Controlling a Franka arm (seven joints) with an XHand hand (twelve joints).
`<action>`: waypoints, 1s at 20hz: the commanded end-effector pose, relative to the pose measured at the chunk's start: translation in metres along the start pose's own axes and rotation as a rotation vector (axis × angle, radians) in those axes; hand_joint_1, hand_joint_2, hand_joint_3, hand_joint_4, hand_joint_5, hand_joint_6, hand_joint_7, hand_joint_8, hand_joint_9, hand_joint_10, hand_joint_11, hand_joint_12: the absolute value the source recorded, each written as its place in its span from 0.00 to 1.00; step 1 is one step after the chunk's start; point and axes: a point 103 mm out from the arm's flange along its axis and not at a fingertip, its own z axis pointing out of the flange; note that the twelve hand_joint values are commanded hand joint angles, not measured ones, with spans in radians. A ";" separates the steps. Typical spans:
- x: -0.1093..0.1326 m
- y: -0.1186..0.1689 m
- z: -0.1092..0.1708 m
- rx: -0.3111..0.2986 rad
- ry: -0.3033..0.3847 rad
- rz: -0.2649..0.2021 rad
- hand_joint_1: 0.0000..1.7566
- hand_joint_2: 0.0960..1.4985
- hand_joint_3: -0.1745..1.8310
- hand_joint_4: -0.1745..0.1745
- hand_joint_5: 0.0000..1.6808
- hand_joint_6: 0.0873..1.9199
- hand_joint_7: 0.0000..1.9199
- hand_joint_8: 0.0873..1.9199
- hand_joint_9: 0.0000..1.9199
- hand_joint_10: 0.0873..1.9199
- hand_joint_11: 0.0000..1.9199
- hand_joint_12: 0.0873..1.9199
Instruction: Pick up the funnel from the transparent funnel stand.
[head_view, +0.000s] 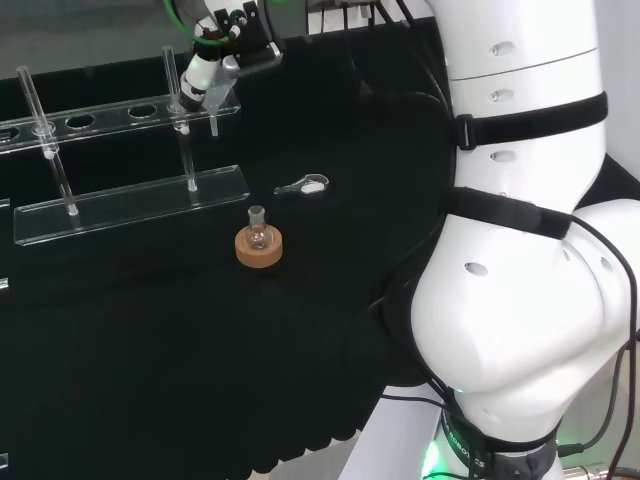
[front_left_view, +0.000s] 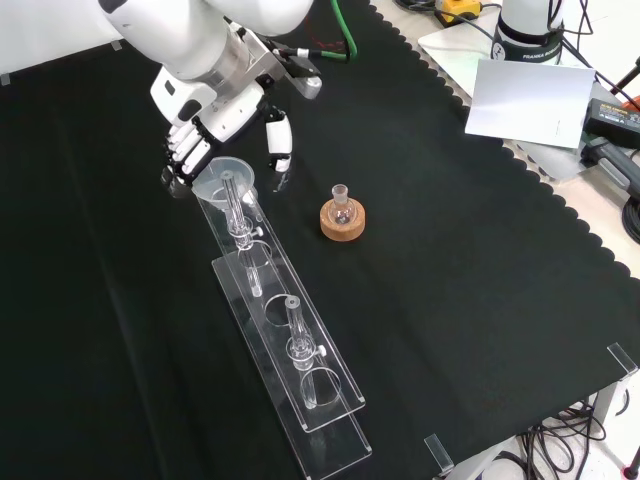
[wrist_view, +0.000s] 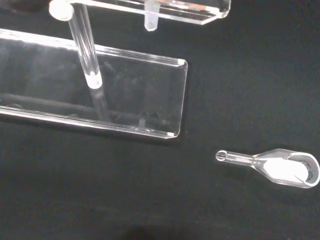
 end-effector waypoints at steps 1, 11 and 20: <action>-0.030 0.000 0.004 0.005 0.019 -0.007 0.37 0.41 0.27 0.41 0.03 0.00 0.00 0.16 0.04 0.45 0.10 0.78; -0.001 0.008 0.004 0.005 -0.004 -0.018 0.38 0.41 0.29 0.41 0.04 0.00 0.00 0.18 0.14 0.41 0.13 0.77; 0.005 0.004 0.003 -0.001 -0.012 -0.017 0.38 0.40 0.29 0.41 0.04 0.00 0.00 0.18 0.14 0.40 0.13 0.77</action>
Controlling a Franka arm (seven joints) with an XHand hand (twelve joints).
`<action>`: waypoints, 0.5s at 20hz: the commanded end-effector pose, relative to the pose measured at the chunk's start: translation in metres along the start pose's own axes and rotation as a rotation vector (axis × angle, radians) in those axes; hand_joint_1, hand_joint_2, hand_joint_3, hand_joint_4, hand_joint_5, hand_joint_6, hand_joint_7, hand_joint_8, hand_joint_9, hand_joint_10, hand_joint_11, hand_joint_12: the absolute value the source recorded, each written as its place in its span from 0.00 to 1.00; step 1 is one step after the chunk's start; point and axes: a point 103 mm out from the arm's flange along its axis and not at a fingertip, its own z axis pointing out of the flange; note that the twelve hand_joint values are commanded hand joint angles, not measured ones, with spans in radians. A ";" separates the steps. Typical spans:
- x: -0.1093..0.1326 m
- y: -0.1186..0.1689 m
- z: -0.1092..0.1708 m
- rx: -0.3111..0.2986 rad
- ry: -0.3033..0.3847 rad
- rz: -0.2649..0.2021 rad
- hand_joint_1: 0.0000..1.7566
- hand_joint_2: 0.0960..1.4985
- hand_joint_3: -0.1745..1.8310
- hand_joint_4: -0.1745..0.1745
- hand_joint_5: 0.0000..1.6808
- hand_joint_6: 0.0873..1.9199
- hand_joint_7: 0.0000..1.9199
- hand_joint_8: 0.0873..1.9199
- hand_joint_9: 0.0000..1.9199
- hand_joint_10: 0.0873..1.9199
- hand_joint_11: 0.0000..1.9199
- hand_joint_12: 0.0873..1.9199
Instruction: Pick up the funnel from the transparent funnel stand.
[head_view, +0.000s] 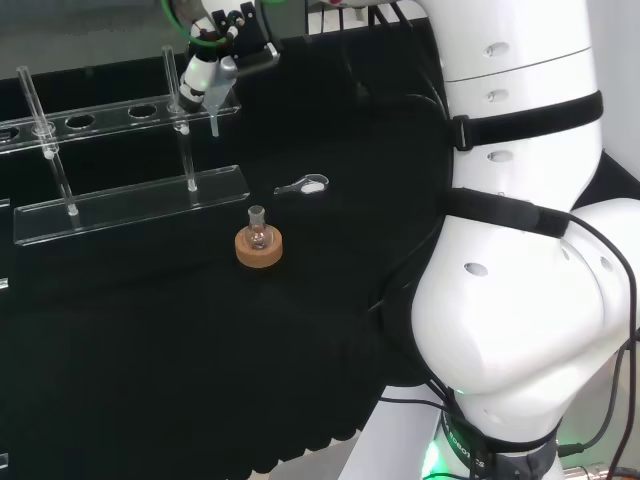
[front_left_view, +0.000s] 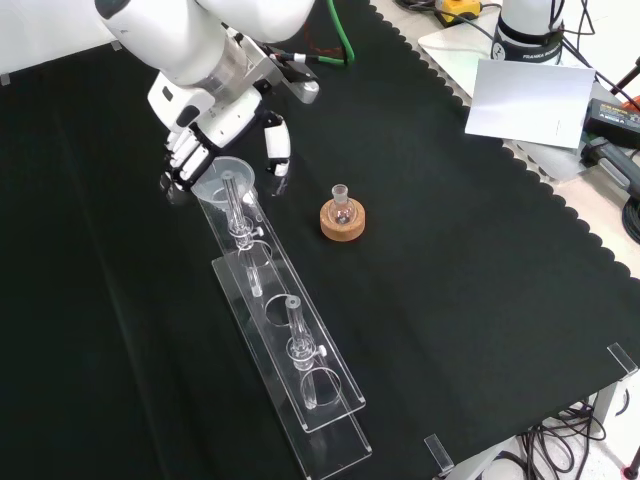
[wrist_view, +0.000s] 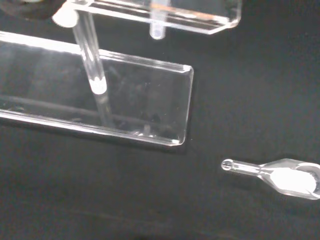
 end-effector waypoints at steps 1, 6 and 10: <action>-0.001 -0.002 0.004 0.007 -0.005 0.004 0.38 0.40 0.29 0.41 0.04 0.00 0.00 0.18 0.14 0.40 0.13 0.77; -0.024 0.005 0.017 -0.011 0.052 -0.033 0.38 0.40 0.29 0.41 0.04 0.00 0.00 0.18 0.14 0.40 0.13 0.76; -0.034 0.005 0.018 -0.050 0.092 -0.059 0.38 0.40 0.29 0.41 0.04 0.00 0.00 0.17 0.13 0.40 0.13 0.76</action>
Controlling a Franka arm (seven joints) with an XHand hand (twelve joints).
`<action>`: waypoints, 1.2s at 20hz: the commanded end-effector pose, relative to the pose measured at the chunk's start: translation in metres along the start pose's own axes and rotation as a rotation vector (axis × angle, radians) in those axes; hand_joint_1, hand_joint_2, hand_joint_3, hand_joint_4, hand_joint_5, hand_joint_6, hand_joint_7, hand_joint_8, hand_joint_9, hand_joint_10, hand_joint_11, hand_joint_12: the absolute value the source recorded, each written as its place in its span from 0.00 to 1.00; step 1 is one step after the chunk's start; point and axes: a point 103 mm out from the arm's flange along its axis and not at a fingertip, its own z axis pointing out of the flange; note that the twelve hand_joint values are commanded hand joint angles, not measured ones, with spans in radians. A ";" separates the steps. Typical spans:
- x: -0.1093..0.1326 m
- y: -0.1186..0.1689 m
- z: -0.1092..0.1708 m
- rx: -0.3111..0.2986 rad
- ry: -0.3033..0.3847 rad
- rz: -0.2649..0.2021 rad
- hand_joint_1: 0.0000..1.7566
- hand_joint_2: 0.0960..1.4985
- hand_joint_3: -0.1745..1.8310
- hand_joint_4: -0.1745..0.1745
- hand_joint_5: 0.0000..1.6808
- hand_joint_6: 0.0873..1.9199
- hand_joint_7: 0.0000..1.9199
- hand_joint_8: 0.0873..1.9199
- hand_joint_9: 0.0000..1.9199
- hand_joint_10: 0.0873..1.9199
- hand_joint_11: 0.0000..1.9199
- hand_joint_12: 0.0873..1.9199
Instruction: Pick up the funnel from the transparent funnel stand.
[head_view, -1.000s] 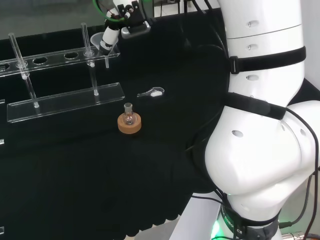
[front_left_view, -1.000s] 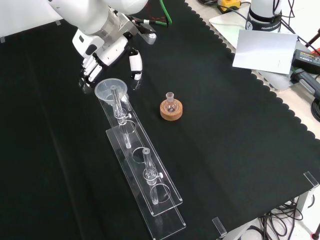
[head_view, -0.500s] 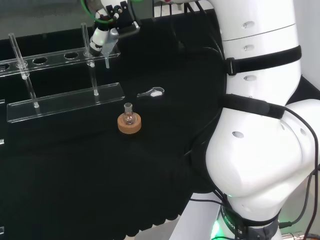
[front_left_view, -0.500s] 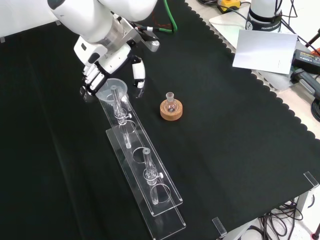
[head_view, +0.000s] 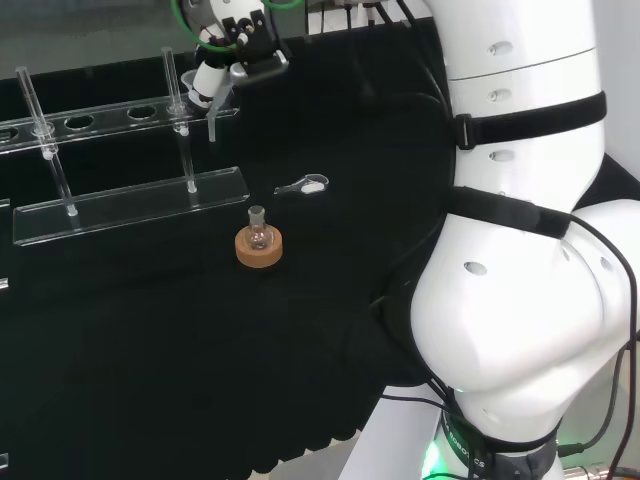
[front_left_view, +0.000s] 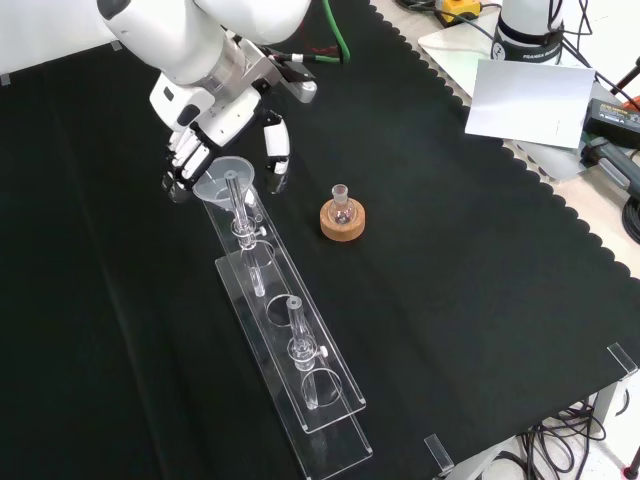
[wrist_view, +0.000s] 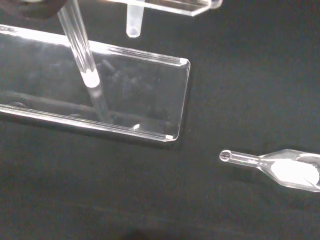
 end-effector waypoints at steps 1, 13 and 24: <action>-0.019 0.000 0.001 -0.062 0.068 -0.044 0.38 0.40 0.29 0.41 0.04 0.00 0.00 0.17 0.12 0.40 0.13 0.76; -0.013 -0.004 -0.005 -0.024 0.073 -0.119 0.35 0.38 0.30 0.42 0.01 0.00 0.00 0.11 0.09 0.41 0.12 0.77; -0.007 0.002 0.003 0.034 0.031 -0.112 0.34 0.37 0.30 0.42 0.01 0.00 0.00 0.14 0.10 0.41 0.12 0.77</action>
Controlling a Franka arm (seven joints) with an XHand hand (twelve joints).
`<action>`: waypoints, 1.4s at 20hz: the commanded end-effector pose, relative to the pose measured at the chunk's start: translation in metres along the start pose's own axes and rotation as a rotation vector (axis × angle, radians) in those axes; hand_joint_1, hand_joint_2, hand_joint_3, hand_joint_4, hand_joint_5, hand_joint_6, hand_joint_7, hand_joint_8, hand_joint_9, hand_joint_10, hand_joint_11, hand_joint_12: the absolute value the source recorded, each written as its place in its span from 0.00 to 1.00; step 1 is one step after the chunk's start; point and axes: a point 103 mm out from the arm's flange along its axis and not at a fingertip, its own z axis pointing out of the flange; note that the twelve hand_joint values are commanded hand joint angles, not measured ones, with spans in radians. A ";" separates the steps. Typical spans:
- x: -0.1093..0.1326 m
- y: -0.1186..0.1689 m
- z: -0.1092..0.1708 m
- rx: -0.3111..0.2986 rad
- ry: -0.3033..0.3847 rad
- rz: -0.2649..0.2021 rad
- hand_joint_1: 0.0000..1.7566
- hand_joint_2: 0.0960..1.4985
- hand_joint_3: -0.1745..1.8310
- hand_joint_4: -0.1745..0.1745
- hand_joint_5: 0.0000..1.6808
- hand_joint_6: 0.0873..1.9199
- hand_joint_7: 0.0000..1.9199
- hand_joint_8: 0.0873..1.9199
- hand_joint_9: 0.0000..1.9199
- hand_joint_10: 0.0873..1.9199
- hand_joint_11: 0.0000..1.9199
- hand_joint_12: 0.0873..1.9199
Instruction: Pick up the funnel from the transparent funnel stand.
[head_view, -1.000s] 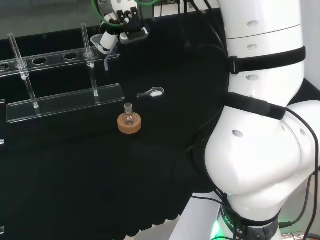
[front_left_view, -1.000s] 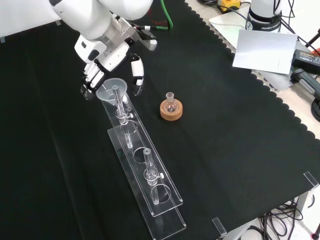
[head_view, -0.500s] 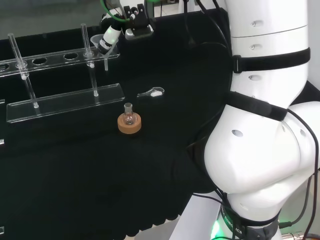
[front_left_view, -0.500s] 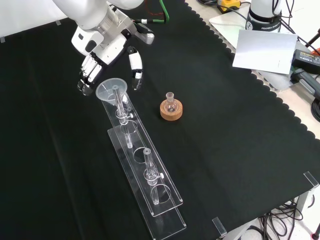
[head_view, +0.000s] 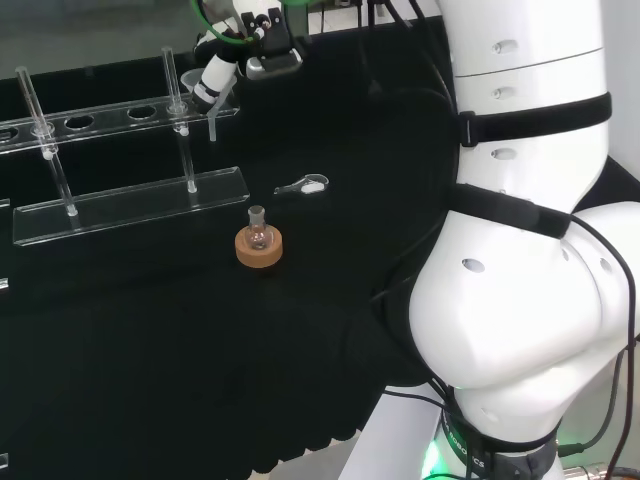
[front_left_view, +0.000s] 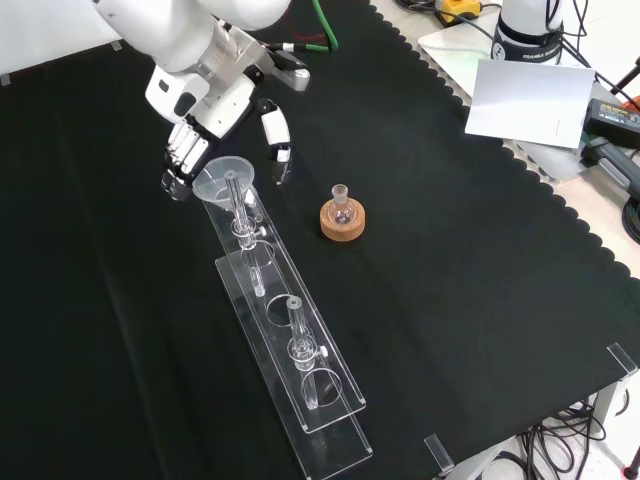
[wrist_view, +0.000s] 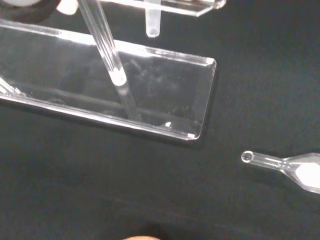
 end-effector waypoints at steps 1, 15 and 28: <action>0.001 0.003 0.005 0.020 -0.024 0.009 0.34 0.37 0.30 0.40 0.02 0.00 0.00 0.17 0.12 0.40 0.12 0.77; 0.012 -0.021 -0.024 -0.329 -0.203 0.046 0.41 0.43 0.33 0.36 0.34 0.02 0.30 0.35 0.41 0.27 0.27 0.66; 0.026 -0.096 -0.060 -0.342 -0.307 0.117 0.43 0.43 0.35 0.36 0.32 0.15 0.34 0.34 0.50 0.23 0.31 0.63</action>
